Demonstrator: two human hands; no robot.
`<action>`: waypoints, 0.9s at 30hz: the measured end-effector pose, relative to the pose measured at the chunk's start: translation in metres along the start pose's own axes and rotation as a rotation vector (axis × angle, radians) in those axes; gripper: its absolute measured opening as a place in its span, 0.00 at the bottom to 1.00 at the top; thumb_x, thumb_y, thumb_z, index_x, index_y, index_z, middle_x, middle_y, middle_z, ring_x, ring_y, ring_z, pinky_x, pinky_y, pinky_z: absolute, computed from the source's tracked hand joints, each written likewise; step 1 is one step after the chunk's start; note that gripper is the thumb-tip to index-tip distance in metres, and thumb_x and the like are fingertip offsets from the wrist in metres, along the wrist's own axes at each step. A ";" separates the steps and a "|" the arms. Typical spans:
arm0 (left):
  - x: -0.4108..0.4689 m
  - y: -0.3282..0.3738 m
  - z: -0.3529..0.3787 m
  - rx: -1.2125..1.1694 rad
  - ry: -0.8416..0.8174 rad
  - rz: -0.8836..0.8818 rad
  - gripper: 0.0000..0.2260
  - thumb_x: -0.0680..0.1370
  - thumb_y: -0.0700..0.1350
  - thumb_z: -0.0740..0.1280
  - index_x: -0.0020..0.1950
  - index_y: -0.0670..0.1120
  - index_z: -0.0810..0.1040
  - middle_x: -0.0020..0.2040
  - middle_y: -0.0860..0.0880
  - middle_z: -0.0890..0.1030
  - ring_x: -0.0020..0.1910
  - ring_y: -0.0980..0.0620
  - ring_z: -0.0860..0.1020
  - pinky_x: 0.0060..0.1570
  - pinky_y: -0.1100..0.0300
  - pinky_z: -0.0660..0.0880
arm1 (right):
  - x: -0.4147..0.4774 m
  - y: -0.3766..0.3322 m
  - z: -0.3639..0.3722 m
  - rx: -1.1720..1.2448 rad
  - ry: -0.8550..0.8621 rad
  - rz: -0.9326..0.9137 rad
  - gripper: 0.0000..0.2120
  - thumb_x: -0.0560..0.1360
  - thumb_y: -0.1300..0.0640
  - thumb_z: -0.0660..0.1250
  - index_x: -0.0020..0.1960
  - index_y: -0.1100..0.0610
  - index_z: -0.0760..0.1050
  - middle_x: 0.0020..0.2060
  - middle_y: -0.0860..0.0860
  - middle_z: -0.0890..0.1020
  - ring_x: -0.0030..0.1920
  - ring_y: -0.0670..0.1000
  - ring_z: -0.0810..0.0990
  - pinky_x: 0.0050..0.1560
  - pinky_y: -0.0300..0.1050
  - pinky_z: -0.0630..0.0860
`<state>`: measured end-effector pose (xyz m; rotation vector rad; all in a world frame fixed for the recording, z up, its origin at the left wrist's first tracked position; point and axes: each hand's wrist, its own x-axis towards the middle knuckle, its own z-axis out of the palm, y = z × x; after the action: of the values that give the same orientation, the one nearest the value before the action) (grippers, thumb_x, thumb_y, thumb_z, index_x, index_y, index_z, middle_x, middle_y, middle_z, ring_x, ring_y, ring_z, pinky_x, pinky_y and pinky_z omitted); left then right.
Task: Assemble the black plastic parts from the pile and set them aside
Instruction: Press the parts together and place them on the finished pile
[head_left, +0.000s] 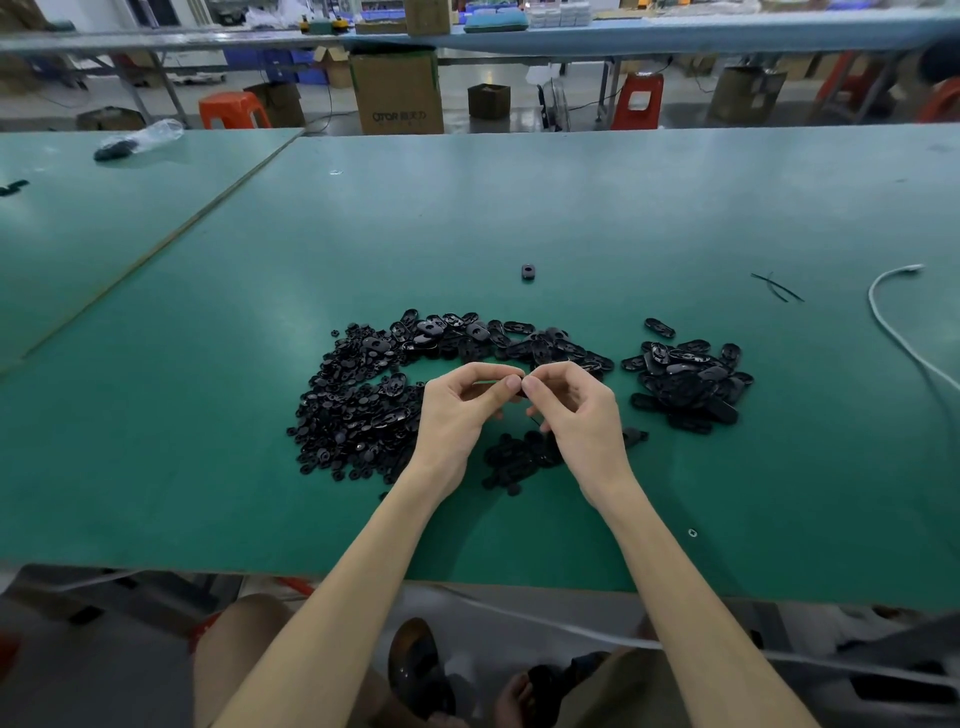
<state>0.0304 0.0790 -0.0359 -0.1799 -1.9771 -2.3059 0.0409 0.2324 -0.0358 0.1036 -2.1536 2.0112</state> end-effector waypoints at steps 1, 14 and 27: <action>0.000 0.001 0.000 -0.005 -0.014 0.003 0.05 0.76 0.41 0.77 0.52 0.44 0.87 0.50 0.46 0.88 0.47 0.54 0.85 0.46 0.65 0.78 | 0.000 0.000 0.000 -0.004 0.008 0.001 0.03 0.81 0.57 0.72 0.48 0.52 0.81 0.40 0.47 0.86 0.39 0.47 0.83 0.39 0.43 0.78; -0.001 0.007 0.001 -0.105 0.017 -0.040 0.11 0.79 0.42 0.73 0.62 0.46 0.84 0.56 0.45 0.86 0.53 0.49 0.83 0.46 0.59 0.77 | 0.000 0.000 0.002 0.006 0.031 0.025 0.03 0.82 0.58 0.69 0.50 0.55 0.78 0.42 0.46 0.85 0.41 0.49 0.86 0.38 0.42 0.78; -0.001 0.007 0.002 -0.101 0.046 -0.086 0.11 0.84 0.41 0.66 0.64 0.49 0.84 0.59 0.44 0.85 0.51 0.46 0.83 0.41 0.59 0.76 | -0.001 -0.002 0.001 0.134 0.072 0.023 0.01 0.80 0.62 0.71 0.50 0.58 0.80 0.40 0.51 0.88 0.39 0.50 0.86 0.37 0.40 0.79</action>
<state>0.0324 0.0795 -0.0293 -0.0495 -1.8838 -2.4422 0.0422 0.2315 -0.0345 0.0251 -1.9856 2.1361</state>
